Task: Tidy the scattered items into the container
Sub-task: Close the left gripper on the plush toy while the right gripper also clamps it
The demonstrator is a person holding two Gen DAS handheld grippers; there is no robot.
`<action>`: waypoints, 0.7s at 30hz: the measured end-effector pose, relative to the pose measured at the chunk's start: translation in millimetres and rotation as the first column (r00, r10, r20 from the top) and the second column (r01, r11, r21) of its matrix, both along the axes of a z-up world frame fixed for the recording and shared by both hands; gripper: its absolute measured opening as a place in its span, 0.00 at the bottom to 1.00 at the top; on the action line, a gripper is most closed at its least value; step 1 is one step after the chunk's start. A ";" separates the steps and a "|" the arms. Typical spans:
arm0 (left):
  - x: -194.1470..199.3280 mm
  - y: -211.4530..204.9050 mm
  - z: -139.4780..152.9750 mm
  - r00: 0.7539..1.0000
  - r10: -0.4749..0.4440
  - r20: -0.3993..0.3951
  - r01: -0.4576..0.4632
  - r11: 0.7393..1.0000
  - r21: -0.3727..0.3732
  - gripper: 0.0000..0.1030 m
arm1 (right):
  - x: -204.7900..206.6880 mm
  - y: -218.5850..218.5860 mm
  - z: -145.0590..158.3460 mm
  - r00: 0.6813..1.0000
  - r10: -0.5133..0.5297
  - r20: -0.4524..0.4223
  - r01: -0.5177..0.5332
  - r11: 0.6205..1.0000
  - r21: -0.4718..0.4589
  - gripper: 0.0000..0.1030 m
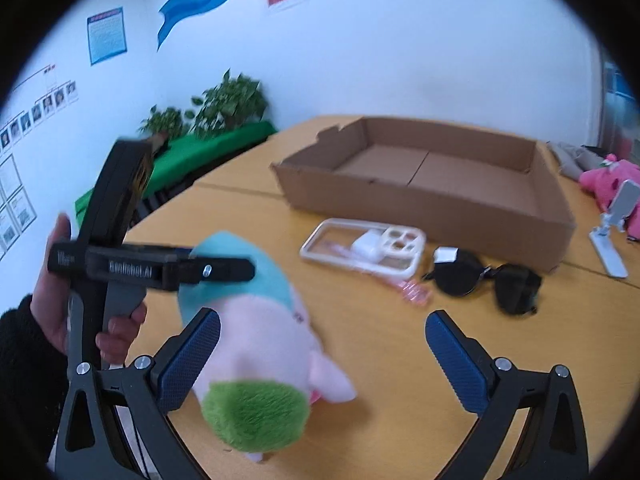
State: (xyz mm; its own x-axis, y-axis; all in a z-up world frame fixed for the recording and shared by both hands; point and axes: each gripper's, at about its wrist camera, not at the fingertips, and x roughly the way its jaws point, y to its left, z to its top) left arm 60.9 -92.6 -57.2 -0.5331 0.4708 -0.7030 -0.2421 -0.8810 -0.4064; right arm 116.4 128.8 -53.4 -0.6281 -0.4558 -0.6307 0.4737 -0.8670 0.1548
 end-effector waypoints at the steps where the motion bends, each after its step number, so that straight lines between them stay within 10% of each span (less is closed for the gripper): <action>1: 0.2 -0.3 -1.5 1.000 -0.001 0.005 0.001 1.000 0.005 1.00 | -1.8 -5.7 -5.9 1.000 0.008 0.019 -0.008 1.000 0.005 0.99; 21: 9.0 0.8 -20.8 0.999 0.022 0.032 -0.024 0.999 0.041 1.00 | 6.0 -47.7 -30.0 0.986 0.121 0.115 -0.132 0.987 0.096 0.99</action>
State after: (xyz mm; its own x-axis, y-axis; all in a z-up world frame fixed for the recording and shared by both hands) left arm 70.0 -91.8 -78.0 -0.5219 0.4879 -0.6997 -0.2084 -0.8683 -0.4501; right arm 122.3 81.1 -83.5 -0.4950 -0.4563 -0.7394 0.5656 -0.8152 0.1244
